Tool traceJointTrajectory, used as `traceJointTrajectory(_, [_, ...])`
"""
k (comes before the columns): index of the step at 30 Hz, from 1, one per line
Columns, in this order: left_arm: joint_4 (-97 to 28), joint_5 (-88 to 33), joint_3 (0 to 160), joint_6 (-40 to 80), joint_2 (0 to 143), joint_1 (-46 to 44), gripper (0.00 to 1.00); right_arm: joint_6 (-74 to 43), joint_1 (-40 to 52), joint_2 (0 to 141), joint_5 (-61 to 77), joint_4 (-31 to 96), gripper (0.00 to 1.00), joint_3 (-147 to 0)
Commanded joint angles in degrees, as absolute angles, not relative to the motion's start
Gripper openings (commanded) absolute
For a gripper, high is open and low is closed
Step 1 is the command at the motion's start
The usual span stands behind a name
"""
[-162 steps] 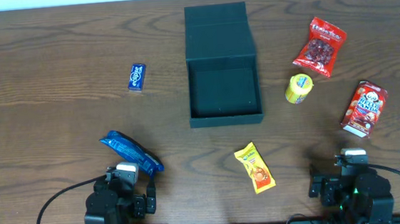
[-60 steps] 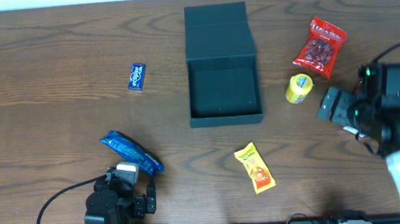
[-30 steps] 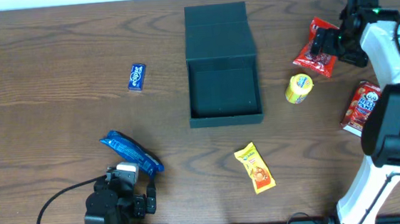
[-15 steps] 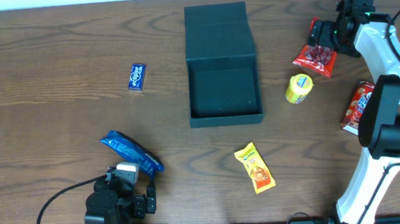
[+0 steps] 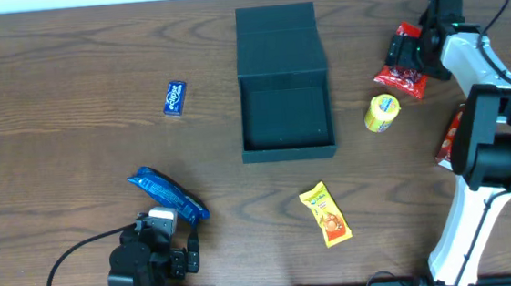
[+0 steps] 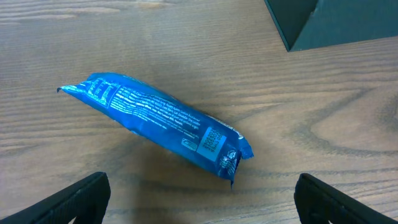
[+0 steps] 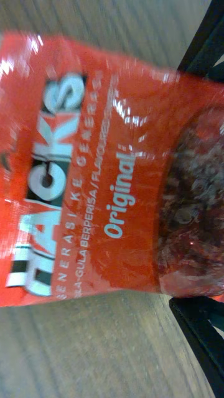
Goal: Pack container
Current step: 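Grasp the red Hacks bag with the right gripper and lift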
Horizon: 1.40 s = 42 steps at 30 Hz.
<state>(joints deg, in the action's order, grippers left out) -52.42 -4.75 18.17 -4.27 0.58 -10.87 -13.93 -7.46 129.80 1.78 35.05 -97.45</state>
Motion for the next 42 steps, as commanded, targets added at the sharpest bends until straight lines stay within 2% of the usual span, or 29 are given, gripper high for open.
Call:
traceJointTrajectory(1, [-53.63,-5.17,15.75,-3.84,0.21,-10.48,0.95,-13.23,-6.28,132.07,1.89,35.07,0.99,-98.26])
traceJointTrajectory(6, [-53.63,-5.17,15.75,-3.86,0.21,-10.48,0.95,-13.23,-5.91,132.7,1.67,34.85,0.98,-98.26])
traceJointTrajectory(10, [-53.63,-5.17,15.75,-3.86,0.21,-10.48,0.95,-13.21,-5.91,132.7,1.54,34.92,0.87,-98.26])
traceJointTrajectory(13, [-53.63,-5.17,15.75,-3.86,0.21,-10.48,0.96,-13.23,-5.91,132.7,1.54,34.98,0.82,-98.26])
traceJointTrajectory(15, [-53.63,-5.17,15.75,-3.86,0.21,-10.48,0.96,-13.23,-5.91,132.7,1.54,35.18,0.73,-98.26])
traceJointTrajectory(21, [-53.63,-5.17,15.75,-3.86,0.21,-10.48,0.95,-13.23,-5.91,132.7,1.54,35.38,0.68,-98.26])
traceJointTrajectory(27, [-53.63,-5.17,15.75,-3.86,0.21,-10.48,0.95,-13.23,-5.91,132.66,1.52,35.57,0.54,-98.26])
traceJointTrajectory(32, [-53.63,-5.17,15.75,-3.86,0.21,-10.48,0.96,-13.26,-5.91,132.46,1.52,36.91,0.47,-98.26])
traceJointTrajectory(34, [-53.63,-5.17,15.75,-3.86,0.21,-10.48,0.95,-13.23,-5.91,131.61,1.52,37.76,0.39,-98.26])
traceJointTrajectory(36, [-53.63,-5.17,15.75,-3.86,0.21,-10.48,0.95,-13.23,-5.96,130.52,1.52,38.2,0.36,-98.26])
traceJointTrajectory(42, [-53.63,-5.19,15.75,-3.86,0.21,-10.48,0.95,-13.21,-5.96,125.64,1.48,38.81,0.32,-98.26])
